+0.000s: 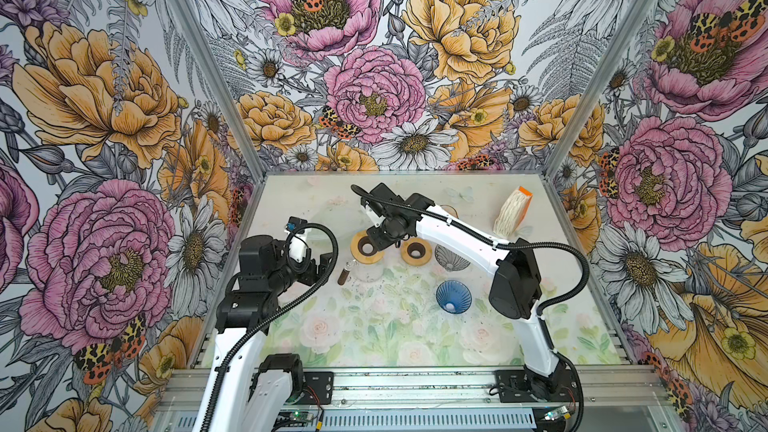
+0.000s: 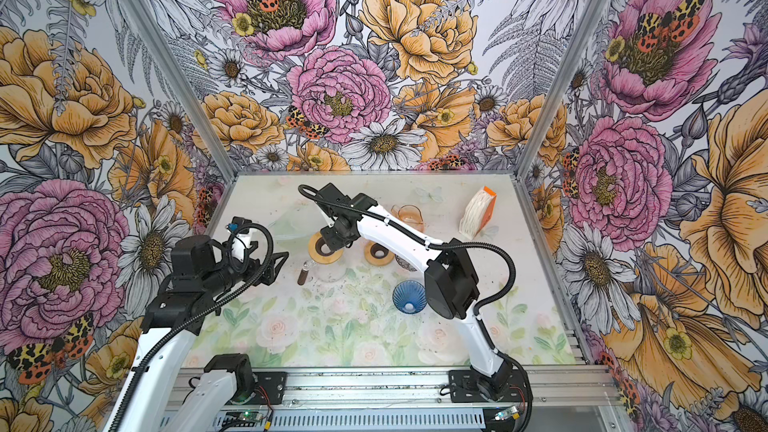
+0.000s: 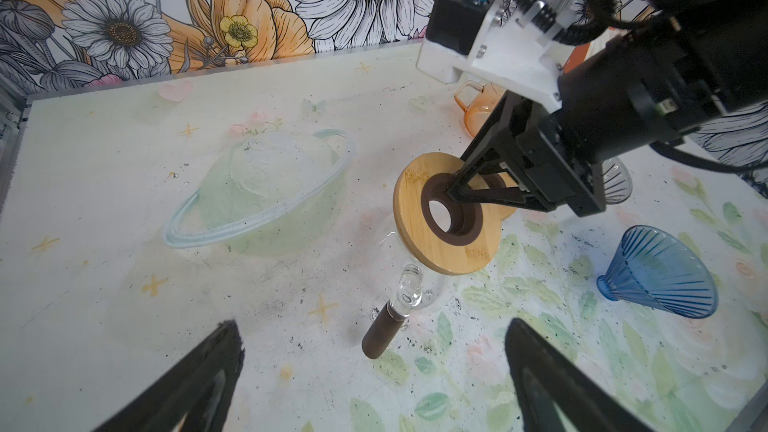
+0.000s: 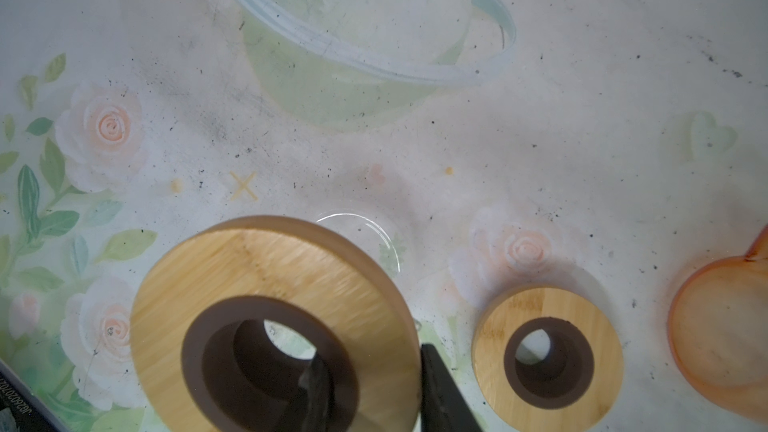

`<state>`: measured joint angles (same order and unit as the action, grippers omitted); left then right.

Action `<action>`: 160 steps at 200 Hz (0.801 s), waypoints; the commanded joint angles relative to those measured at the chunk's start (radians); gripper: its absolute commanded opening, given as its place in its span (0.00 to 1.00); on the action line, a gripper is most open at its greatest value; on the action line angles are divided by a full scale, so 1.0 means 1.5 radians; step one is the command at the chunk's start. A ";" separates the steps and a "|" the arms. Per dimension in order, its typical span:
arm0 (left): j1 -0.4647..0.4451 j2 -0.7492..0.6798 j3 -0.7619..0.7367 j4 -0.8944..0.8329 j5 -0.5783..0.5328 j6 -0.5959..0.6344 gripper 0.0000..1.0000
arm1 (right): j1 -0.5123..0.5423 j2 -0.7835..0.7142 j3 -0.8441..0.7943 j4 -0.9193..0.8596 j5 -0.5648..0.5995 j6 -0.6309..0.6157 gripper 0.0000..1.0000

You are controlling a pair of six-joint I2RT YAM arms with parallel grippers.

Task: Place the coffee filter in the dripper
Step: 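Lift the bamboo ring with the right gripper and carry it over the glass pitcher, then lower the bamboo ring onto the glass pitcher mouth and open the right gripper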

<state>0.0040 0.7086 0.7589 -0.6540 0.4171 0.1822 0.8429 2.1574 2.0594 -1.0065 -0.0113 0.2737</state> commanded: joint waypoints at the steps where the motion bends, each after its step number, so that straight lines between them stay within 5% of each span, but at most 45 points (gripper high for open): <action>1: -0.003 -0.005 -0.009 0.001 0.018 -0.011 0.99 | 0.002 0.015 0.023 -0.008 0.013 0.016 0.32; 160: -0.013 -0.006 -0.018 0.010 0.022 -0.042 0.99 | 0.008 0.020 0.041 -0.031 0.024 0.035 0.48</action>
<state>-0.0029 0.7086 0.7437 -0.6540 0.4282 0.1459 0.8474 2.1849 2.0884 -1.0447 0.0051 0.3065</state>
